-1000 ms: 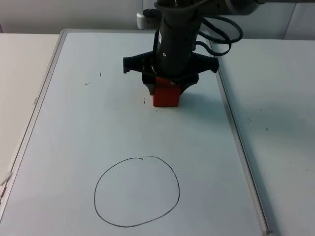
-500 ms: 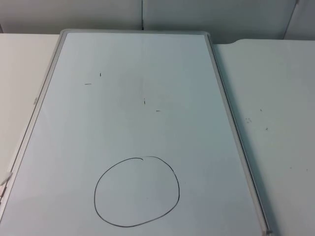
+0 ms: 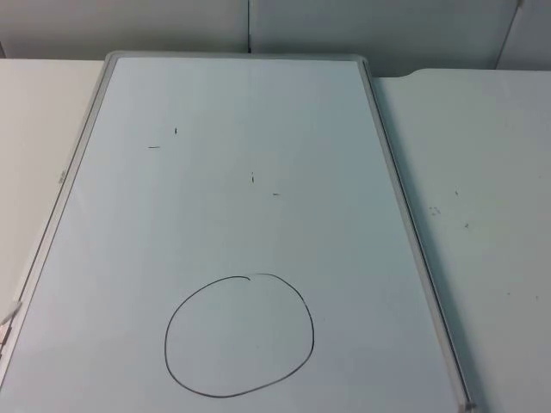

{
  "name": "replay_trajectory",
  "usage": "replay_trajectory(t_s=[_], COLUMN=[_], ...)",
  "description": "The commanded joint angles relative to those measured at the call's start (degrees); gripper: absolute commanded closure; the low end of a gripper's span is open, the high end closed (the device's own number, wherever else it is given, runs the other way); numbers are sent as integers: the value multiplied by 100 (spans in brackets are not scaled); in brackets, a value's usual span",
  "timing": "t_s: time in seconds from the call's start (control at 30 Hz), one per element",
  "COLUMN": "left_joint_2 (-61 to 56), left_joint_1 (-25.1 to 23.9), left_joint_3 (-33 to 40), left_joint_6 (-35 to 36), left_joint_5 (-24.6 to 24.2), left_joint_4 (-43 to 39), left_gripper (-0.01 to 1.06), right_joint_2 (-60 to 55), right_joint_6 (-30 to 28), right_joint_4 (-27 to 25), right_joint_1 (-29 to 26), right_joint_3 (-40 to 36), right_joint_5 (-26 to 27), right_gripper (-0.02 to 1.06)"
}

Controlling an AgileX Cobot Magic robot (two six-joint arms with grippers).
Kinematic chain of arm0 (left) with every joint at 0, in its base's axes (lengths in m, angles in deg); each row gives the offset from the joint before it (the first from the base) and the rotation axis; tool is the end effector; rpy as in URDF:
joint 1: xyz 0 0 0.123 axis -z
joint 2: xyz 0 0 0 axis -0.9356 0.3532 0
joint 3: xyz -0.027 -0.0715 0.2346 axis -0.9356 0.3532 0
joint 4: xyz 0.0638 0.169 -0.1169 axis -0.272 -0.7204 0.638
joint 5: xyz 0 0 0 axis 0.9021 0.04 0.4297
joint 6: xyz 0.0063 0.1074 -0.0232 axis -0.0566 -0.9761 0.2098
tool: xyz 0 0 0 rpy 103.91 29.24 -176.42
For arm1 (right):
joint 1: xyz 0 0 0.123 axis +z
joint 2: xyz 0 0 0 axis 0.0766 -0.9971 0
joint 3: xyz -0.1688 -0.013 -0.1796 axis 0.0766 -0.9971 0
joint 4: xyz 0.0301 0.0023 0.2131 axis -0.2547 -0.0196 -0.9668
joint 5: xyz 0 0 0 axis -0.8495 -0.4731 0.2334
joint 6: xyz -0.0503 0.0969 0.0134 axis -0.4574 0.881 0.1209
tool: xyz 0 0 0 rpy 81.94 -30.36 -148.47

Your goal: Pick up one cube with the left hand and another cube with the right hand. First place the cube in the right hand at the target position, then stack the cube in the left hand on top.

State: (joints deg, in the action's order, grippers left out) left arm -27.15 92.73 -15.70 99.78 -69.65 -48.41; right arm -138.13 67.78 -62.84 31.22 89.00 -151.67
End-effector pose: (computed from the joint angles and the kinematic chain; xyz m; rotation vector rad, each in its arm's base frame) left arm 0.1232 -0.0348 0.2731 0.3094 2.1356 -0.0904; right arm 0.2270 0.1559 0.4208 -0.7742 2.0781 0.2263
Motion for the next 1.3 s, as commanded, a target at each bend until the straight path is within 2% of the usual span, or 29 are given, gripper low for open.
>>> replay_trajectory(t_s=[0.0, 0.1, 0.13, 0.23, 0.27, 0.43, 0.6, 0.73, 1.07, 1.17, 1.27], left_joint_2=[-39, -39, -39, -39, -39, -39, -39, -39, -39, -39, -39], left_joint_1=[34, 34, 34, 34, 34, 34, 34, 34, 34, 34, 34], left_joint_3=[16, 16, 16, 16, 16, 16, 16, 16, 16, 16, 16], left_joint_6=[29, 40, 40, 40, 40, 40, 40, 27, 27, 27, 27], left_joint_5=[101, 91, 91, 101, 101, 101, 101, 112, 122, 122, 134], left_joint_4=[-18, -21, -21, -21, -21, -21, -33, -45, -45, -45, -45], left_gripper=[93, 93, 93, 93, 93, 93, 93, 93, 93, 93, 93], right_joint_2=[571, 1472, 1472, 2229, 2229, 2652, 2665, 2665, 2665, 2612, 2282], right_joint_6=[-124, -138, -138, -115, -115, -101, -83, -83, -125, -139, -226], right_joint_4=[-96, -414, -414, -682, -682, -926, -1014, -1092, -1092, -1092, -1064], right_joint_1=[18, 18, 18, 18, 18, 18, 18, 18, 18, 18, 18], right_joint_3=[-764, -2176, -2176, -3521, -3521, -4885, -5571, -5831, -5806, -5678, -5231], right_joint_5=[219, 853, 853, 1126, 1126, 1231, 1510, 1828, 2202, 2193, 2008], right_gripper=[105, 105, 105, 105, 105, 105, 105, 105, 105, 105, 105])
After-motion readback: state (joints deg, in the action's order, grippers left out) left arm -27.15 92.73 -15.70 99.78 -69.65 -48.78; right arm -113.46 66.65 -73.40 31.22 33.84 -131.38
